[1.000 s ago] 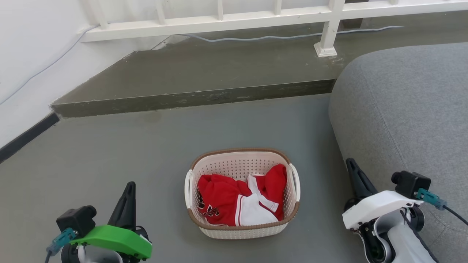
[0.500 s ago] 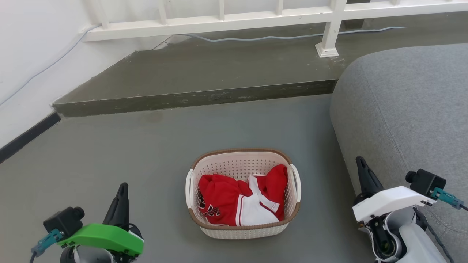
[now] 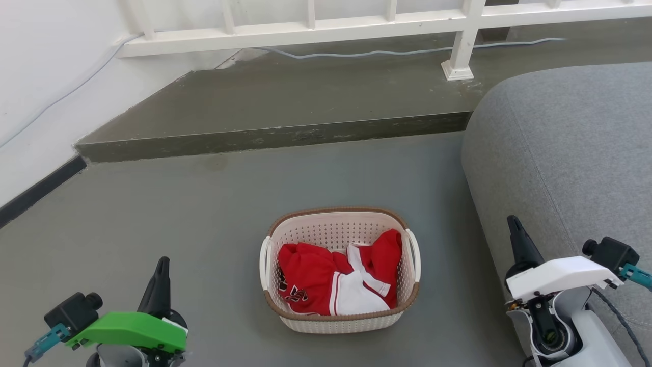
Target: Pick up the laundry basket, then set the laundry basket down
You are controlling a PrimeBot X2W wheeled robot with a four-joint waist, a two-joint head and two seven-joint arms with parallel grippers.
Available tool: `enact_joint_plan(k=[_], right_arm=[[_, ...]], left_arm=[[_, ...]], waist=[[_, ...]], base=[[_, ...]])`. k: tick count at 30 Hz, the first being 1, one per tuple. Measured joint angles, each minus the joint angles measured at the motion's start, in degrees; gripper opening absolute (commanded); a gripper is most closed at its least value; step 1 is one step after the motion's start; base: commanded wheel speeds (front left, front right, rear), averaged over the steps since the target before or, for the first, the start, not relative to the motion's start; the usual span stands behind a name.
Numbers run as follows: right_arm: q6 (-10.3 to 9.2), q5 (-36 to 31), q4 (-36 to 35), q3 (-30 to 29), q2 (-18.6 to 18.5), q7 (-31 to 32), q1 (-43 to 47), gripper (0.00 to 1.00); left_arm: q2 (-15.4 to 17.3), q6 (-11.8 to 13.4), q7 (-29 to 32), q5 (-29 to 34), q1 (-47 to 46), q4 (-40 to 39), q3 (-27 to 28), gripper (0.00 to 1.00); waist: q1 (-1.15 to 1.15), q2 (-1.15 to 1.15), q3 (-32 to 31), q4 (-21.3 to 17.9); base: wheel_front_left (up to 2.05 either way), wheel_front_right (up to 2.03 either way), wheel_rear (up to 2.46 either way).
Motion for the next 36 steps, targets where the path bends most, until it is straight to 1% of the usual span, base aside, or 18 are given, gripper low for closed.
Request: enact_joint_plan(k=[36], right_arm=[[1.05, 22.41, -2.12, -7.0, 0.58, 6.39, 0.01, 0.0]], left_arm=[[-0.08, 0.0, 6.33, -21.24, -0.27, -0.01, 4.89, 0.0]], waist=[[0.0, 0.0, -0.06, 0.69]], base=[[0.0, 0.0, 0.0]])
